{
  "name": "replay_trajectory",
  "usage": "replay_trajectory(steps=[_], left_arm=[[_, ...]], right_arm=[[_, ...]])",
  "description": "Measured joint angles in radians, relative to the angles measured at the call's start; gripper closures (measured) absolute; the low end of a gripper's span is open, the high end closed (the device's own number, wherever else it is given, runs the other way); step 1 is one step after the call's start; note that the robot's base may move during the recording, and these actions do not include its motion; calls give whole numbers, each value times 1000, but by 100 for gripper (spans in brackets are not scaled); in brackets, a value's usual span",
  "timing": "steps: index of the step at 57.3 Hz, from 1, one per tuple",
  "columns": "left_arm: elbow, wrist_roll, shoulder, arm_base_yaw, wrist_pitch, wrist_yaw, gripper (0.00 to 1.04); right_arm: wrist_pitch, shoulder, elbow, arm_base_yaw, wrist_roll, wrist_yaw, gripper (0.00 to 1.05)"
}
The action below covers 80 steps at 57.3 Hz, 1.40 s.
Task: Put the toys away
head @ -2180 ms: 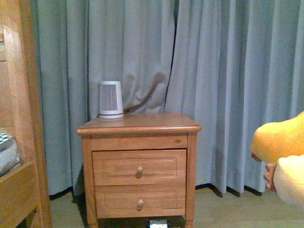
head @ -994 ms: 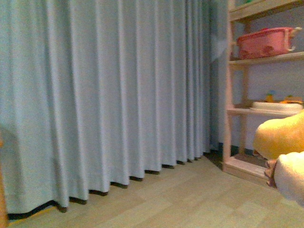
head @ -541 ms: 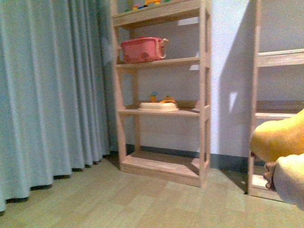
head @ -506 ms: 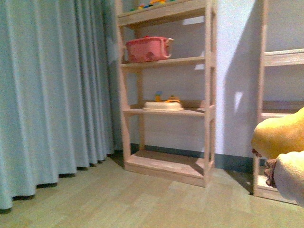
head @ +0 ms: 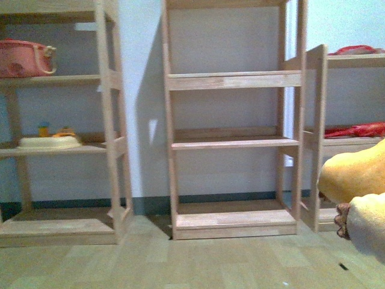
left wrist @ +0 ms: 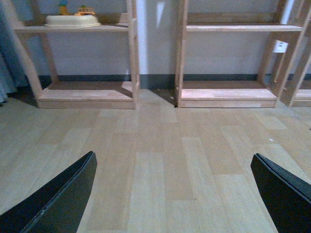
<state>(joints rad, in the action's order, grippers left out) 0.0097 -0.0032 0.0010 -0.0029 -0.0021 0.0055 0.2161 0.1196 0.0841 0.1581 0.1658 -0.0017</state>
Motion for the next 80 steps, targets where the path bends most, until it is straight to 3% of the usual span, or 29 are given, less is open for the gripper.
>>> replay_trajectory(steps=[80], left_arm=[[0,0,0,0,0,-6,6]], right_arm=[[0,1,0,1,0,-16,98]])
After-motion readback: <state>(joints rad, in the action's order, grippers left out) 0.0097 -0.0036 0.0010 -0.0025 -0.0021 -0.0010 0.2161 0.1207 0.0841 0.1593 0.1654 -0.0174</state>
